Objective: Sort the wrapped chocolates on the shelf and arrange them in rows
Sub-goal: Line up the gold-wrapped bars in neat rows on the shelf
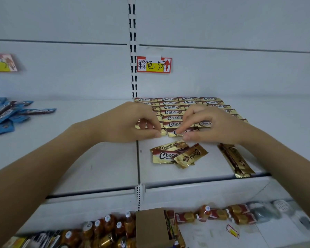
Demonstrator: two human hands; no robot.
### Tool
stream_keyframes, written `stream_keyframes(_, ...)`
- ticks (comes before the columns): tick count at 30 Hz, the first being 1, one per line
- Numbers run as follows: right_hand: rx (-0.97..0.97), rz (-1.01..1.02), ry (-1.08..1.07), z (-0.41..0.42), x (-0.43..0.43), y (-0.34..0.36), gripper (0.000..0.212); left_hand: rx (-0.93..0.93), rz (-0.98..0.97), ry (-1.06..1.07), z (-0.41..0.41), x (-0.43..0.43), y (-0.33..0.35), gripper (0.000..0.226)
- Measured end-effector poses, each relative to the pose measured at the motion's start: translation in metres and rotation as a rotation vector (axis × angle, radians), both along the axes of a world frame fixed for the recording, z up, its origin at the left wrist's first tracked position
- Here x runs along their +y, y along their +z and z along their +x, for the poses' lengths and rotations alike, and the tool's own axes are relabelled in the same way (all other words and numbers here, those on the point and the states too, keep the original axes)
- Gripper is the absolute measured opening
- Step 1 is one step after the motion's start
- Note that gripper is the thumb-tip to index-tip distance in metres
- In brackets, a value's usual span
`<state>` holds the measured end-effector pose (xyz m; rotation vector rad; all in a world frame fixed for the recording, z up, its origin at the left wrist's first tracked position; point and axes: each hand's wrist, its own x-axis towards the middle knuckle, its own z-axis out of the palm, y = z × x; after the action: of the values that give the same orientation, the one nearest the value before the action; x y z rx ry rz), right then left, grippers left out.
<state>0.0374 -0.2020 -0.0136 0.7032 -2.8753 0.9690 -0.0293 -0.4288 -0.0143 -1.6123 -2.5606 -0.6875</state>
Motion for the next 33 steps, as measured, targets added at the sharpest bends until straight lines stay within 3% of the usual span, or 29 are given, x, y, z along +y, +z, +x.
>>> stream_keyframes(4,-0.067,0.083,0.095,0.008,0.008,0.001,0.026,0.018,-0.029,-0.051,0.01,0.006,-0.005,0.044)
stream_keyframes(10,-0.174,0.085,0.148,0.007,0.011,0.0,0.025,-0.031,-0.047,-0.095,0.012,0.012,-0.005,0.025)
stream_keyframes(14,-0.14,-0.158,0.126,0.011,0.013,0.002,0.019,-0.183,-0.035,-0.034,0.014,0.012,-0.005,0.013)
stream_keyframes(18,-0.12,-0.429,-0.028,0.012,0.017,0.005,0.014,-0.299,0.034,0.007,0.016,0.01,-0.002,0.011)
stream_keyframes(23,-0.146,-0.42,-0.078,0.012,0.013,0.004,0.015,-0.314,0.156,0.102,0.014,0.007,-0.001,0.015)
stream_keyframes(26,-0.216,-0.489,-0.098,0.009,0.013,0.002,0.028,-0.429,0.271,0.14,0.014,0.009,0.003,0.008)
stream_keyframes(28,-0.247,-0.548,-0.116,0.009,0.013,0.005,0.024,-0.494,0.346,0.155,0.014,0.014,0.009,0.011)
stream_keyframes(33,-0.328,-0.728,-0.244,0.002,0.024,0.017,0.022,-0.389,0.236,0.231,0.011,0.038,0.024,0.014)
